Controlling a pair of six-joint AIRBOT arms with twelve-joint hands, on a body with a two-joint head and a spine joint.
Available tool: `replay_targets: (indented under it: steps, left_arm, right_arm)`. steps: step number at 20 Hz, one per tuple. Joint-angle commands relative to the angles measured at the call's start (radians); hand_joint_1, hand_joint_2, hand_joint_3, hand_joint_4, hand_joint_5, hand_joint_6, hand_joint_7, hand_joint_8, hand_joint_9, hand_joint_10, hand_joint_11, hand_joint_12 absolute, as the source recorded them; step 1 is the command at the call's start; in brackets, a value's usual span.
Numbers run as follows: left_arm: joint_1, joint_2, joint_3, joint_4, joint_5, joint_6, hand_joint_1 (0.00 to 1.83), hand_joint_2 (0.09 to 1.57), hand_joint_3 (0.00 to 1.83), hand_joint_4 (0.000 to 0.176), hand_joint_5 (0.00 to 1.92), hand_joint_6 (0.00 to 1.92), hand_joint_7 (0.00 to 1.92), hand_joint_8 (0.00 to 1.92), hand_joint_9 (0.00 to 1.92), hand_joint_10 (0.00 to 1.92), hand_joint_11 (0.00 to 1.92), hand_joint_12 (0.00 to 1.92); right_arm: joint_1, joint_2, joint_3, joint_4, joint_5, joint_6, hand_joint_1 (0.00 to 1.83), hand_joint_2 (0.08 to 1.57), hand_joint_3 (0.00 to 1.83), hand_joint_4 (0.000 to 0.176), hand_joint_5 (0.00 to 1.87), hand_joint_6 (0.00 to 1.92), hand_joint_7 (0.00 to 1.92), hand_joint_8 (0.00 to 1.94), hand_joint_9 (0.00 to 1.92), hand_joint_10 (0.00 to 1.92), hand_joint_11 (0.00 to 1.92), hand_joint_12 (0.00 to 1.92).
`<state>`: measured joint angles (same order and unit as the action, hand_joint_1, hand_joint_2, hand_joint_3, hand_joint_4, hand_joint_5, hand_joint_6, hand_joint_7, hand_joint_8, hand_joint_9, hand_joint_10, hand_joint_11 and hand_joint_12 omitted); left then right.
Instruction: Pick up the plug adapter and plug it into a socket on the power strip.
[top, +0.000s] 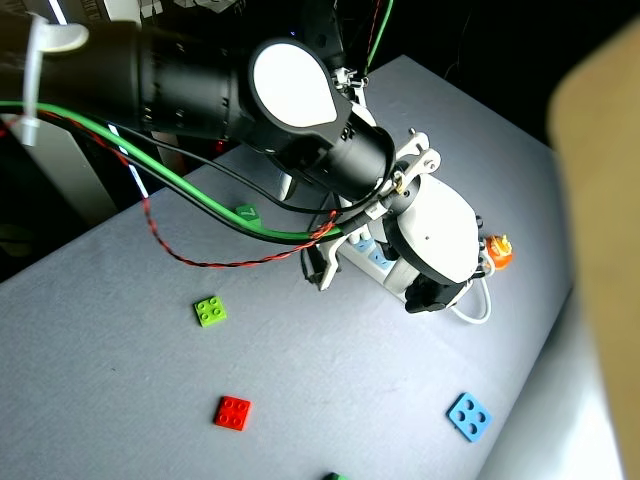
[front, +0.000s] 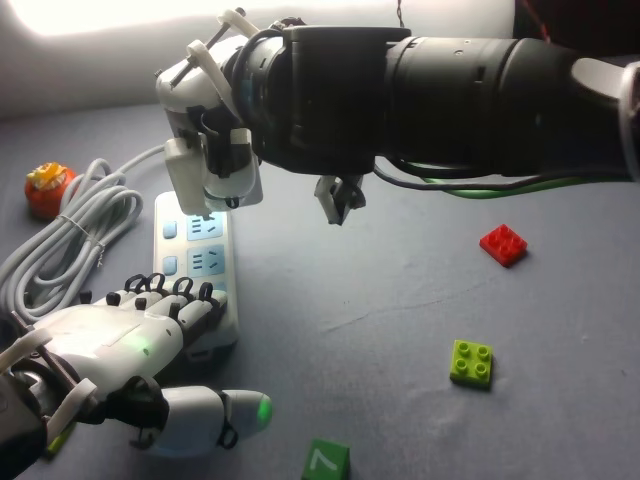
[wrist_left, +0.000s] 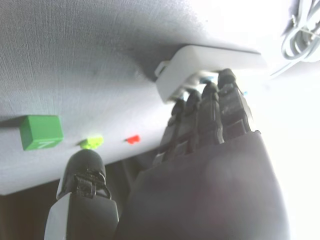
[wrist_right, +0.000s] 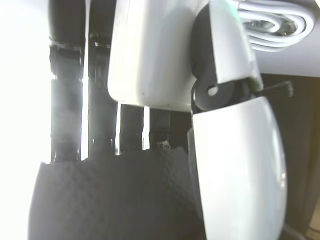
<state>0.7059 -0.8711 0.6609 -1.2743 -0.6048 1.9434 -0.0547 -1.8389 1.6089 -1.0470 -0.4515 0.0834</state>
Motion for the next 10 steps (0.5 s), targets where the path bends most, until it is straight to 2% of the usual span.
replay_targets:
  steps: [1, 3, 6, 9, 10]
  left_arm:
    - [0.003, -0.013, 0.002, 0.005, 0.029, -0.001, 0.00, 1.15, 0.00, 0.000, 0.00, 0.00, 0.04, 0.01, 0.04, 0.01, 0.02, 0.01]
    - [0.003, -0.013, 0.002, 0.005, 0.030, -0.001, 0.00, 1.15, 0.00, 0.000, 0.00, 0.00, 0.03, 0.00, 0.03, 0.00, 0.02, 0.01]
    - [0.002, -0.013, 0.002, 0.005, 0.030, -0.001, 0.00, 1.15, 0.00, 0.000, 0.00, 0.00, 0.04, 0.00, 0.04, 0.00, 0.01, 0.01]
    - [0.003, -0.013, 0.002, 0.005, 0.034, 0.002, 0.00, 1.15, 0.00, 0.000, 0.00, 0.00, 0.03, 0.00, 0.03, 0.00, 0.01, 0.01]
    - [0.003, -0.013, 0.002, 0.005, 0.035, 0.002, 0.00, 1.15, 0.00, 0.000, 0.00, 0.00, 0.02, 0.00, 0.02, 0.00, 0.00, 0.00]
  right_arm:
    - [0.009, 0.000, 0.009, -0.048, 0.057, 0.003, 1.24, 1.07, 0.00, 0.000, 0.99, 0.96, 1.19, 0.66, 1.27, 0.01, 1.00, 0.66]
    - [0.002, -0.009, 0.018, -0.048, 0.065, -0.003, 1.24, 1.08, 0.00, 0.000, 0.97, 0.99, 1.16, 0.69, 1.25, 0.00, 0.98, 0.66]
    - [-0.009, -0.022, 0.033, -0.048, 0.070, -0.006, 1.25, 1.06, 0.00, 0.000, 1.03, 0.90, 1.23, 0.57, 1.29, 0.01, 1.01, 0.65]
    - [-0.014, -0.031, 0.044, -0.048, 0.087, 0.001, 1.25, 1.06, 0.00, 0.000, 1.00, 0.92, 1.23, 0.60, 1.30, 0.01, 1.02, 0.66]
    - [-0.015, -0.035, 0.048, -0.048, 0.088, 0.003, 1.25, 1.07, 0.00, 0.000, 0.97, 0.96, 1.19, 0.67, 1.28, 0.00, 1.00, 0.66]
